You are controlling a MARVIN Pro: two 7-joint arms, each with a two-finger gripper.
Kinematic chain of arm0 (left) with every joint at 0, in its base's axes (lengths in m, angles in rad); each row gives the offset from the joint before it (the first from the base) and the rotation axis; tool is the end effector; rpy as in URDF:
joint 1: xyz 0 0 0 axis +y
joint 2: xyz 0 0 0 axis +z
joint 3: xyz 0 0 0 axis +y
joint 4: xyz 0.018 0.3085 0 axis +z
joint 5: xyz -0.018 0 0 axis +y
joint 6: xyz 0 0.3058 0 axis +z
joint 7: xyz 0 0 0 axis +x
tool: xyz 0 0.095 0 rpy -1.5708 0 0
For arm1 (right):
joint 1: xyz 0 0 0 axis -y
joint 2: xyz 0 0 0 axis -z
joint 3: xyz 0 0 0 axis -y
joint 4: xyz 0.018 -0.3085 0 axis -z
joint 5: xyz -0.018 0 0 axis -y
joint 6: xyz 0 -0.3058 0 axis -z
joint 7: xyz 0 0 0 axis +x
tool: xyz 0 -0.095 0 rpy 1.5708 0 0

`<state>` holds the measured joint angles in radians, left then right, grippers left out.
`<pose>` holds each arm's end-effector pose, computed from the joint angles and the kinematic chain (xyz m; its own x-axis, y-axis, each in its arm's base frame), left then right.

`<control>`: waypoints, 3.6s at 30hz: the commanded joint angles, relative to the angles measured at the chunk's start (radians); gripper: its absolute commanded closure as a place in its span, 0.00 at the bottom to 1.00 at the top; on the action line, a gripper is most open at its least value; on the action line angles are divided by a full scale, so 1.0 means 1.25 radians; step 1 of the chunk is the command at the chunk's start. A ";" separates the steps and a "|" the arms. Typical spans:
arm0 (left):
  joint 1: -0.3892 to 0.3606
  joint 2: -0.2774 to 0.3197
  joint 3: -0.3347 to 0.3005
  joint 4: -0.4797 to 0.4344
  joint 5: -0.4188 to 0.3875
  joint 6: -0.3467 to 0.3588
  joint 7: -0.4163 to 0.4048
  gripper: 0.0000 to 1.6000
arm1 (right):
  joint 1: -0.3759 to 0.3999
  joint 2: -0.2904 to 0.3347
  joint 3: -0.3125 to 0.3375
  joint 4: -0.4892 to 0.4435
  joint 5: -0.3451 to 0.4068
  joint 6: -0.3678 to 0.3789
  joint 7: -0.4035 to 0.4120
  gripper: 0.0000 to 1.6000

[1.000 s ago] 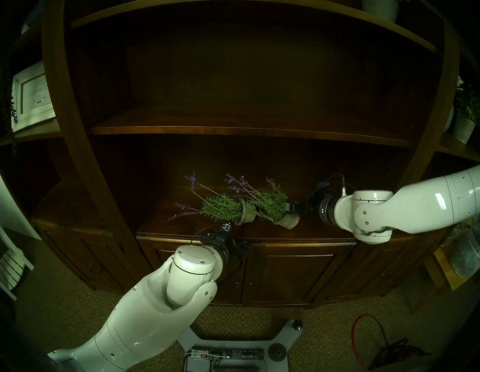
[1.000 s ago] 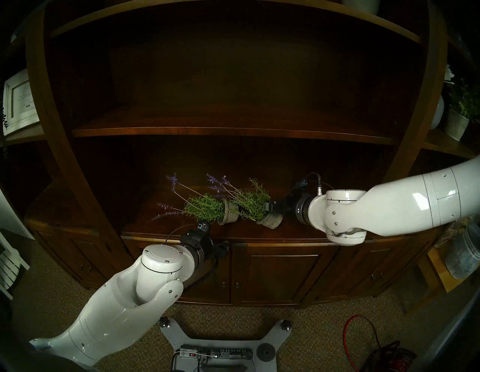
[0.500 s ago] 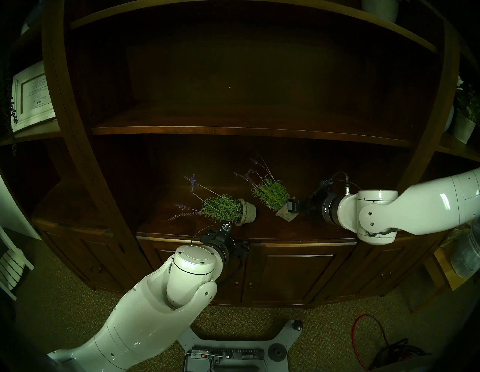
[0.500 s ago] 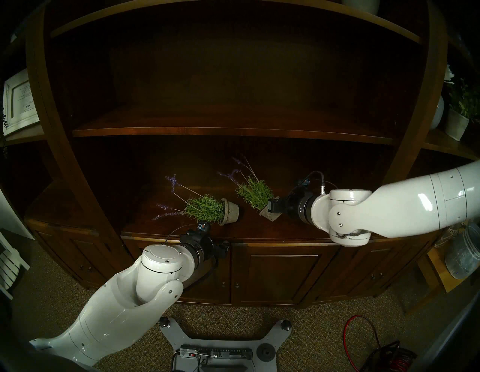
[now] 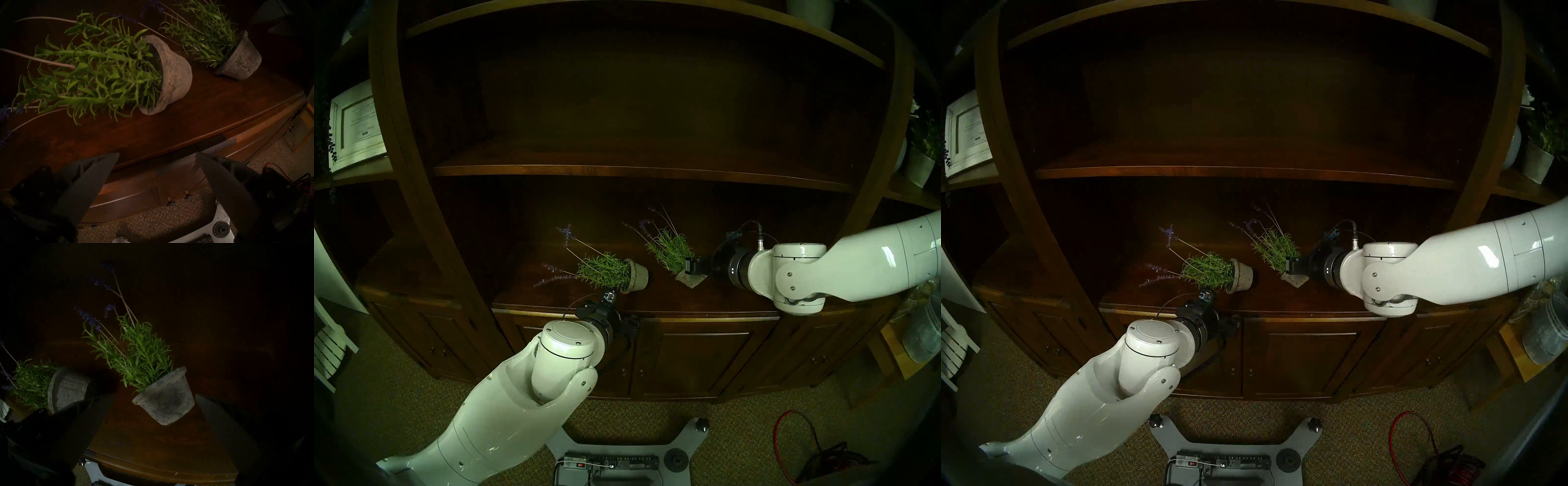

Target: Place the fake decorative plant upright

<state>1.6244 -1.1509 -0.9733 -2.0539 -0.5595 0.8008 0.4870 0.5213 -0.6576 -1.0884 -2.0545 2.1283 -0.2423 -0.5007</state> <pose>0.3044 -0.1025 -0.3050 0.5503 -0.2558 0.7948 -0.3573 -0.9325 -0.0528 0.3945 -0.0418 -0.1773 0.6308 0.0054 0.7759 0.1518 -0.9815 -0.1166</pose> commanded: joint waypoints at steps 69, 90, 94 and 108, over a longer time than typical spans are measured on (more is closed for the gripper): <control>-0.013 -0.006 -0.006 -0.026 0.004 -0.005 -0.001 0.00 | -0.031 -0.167 0.013 0.061 0.111 -0.022 -0.183 0.00; -0.013 -0.006 -0.006 -0.026 0.005 -0.005 -0.002 0.00 | -0.008 -0.157 -0.021 0.055 0.123 -0.004 -0.178 0.00; -0.013 -0.006 -0.006 -0.026 0.005 -0.005 -0.002 0.00 | -0.002 -0.151 -0.029 0.053 0.123 -0.005 -0.178 0.00; -0.013 -0.007 -0.006 -0.026 0.005 -0.005 -0.002 0.00 | 0.020 -0.124 -0.051 0.047 0.119 -0.003 -0.160 0.00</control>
<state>1.6266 -1.1526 -0.9752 -2.0550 -0.5555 0.8010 0.4852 0.5162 -0.8316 -1.1537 -1.9959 2.2835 -0.2450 -0.7122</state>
